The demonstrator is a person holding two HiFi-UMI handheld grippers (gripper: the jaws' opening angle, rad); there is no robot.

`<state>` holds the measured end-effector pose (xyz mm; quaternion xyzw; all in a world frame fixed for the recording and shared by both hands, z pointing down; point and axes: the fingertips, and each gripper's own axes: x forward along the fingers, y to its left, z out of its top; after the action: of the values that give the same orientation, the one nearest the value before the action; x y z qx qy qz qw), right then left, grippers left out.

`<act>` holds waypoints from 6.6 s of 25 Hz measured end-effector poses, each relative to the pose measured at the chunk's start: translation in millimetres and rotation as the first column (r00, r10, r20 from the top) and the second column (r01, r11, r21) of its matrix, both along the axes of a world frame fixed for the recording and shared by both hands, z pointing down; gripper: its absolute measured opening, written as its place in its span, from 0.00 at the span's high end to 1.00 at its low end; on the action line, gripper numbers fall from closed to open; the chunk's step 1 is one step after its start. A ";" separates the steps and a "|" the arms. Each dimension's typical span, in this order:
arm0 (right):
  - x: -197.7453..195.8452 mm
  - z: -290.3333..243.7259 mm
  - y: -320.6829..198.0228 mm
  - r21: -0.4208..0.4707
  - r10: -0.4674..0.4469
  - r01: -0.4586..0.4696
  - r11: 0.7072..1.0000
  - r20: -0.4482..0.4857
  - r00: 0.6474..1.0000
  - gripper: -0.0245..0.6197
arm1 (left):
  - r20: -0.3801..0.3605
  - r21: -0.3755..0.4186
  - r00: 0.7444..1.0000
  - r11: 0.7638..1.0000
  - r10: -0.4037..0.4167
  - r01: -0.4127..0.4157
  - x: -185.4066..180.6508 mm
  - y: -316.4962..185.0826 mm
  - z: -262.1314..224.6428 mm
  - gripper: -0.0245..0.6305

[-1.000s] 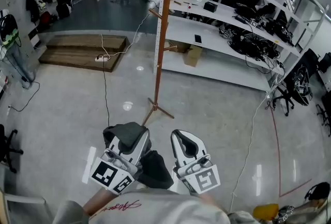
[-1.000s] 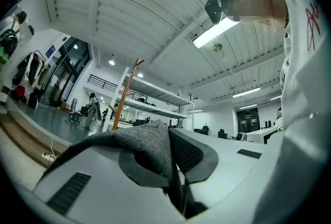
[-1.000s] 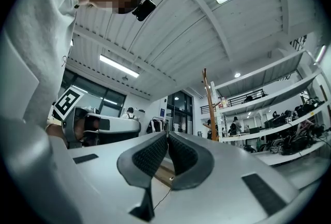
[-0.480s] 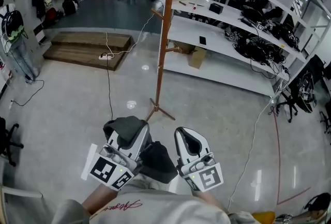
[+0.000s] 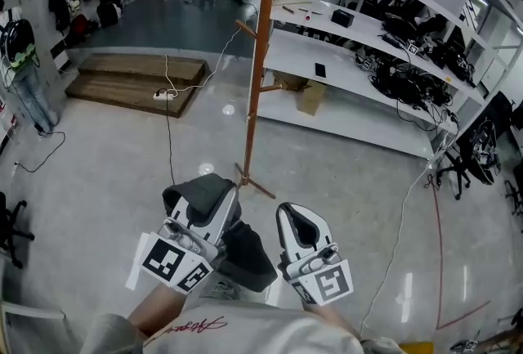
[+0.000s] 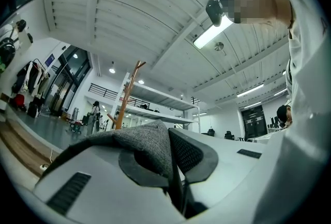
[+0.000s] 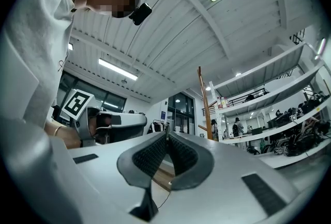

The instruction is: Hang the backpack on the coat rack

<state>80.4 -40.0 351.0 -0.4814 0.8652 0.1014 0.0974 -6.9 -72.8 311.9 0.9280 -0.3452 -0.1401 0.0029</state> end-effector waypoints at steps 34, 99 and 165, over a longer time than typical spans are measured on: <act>-8.1 8.1 -225.3 -0.030 0.051 -0.051 0.998 0.010 0.999 0.93 | 0.088 -0.048 0.978 0.981 0.190 -0.186 -11.0 -257.1 -17.3 0.90; 43.3 25.3 -281.3 -0.081 0.222 -0.222 0.972 -0.015 0.975 0.93 | 0.358 -0.149 0.620 0.698 0.698 -0.700 98.9 -427.2 -53.1 0.90; -4.6 25.7 -170.7 -0.082 0.090 -0.090 0.993 -0.005 0.996 0.93 | 0.185 0.007 0.982 0.999 0.035 -0.037 20.6 -340.1 -12.4 0.47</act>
<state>75.8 -210.7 376.7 -0.5235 0.8460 0.0706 0.0722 13.7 -412.9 299.5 0.9431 -0.3263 -0.0548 -0.0314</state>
